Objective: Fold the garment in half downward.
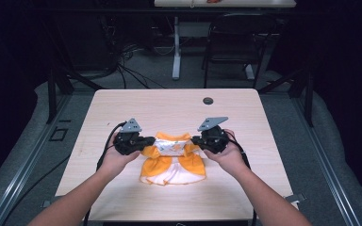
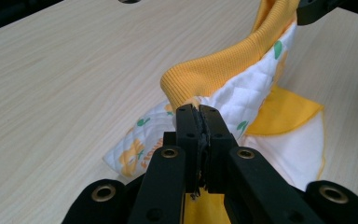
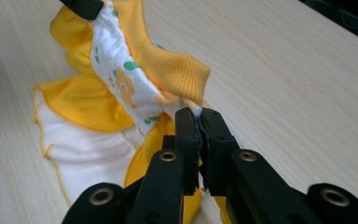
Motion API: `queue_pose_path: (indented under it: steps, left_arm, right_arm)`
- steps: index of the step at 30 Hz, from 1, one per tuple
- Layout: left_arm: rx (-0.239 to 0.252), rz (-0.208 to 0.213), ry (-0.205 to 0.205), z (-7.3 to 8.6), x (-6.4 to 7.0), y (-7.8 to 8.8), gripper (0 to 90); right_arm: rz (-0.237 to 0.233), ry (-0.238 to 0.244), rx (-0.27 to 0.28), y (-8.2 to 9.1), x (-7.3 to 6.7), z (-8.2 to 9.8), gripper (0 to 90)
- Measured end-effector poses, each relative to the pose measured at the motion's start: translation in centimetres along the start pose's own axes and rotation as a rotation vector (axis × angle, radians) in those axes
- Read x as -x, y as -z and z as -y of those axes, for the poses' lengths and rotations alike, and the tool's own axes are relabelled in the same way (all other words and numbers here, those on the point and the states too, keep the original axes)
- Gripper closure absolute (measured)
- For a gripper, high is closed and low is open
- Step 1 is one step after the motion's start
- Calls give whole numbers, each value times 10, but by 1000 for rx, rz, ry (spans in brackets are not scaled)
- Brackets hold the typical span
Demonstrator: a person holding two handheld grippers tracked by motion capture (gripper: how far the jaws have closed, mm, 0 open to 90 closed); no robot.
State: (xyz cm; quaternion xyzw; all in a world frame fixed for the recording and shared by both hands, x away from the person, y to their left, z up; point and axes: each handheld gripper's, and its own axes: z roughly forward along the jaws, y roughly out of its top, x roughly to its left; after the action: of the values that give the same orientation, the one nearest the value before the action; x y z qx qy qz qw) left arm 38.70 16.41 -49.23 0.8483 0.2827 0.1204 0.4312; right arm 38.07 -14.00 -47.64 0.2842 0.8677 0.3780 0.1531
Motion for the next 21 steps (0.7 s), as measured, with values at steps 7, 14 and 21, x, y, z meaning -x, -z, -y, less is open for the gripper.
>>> queue_pose_path:
  steps: [7, 14, 21]
  left_arm:
    - [-16, 12, -22, 15, 10, -1, 878]
    - [-17, 31, -19, 29, 17, -4, 876]
    - [-10, 46, -16, 42, 23, -6, 874]
  right_arm:
    - [-5, 35, -22, -2, -14, 14, 862]
    - [-33, 25, -31, -3, -22, 29, 864]
    - [-50, 18, -26, -3, -30, 40, 891]
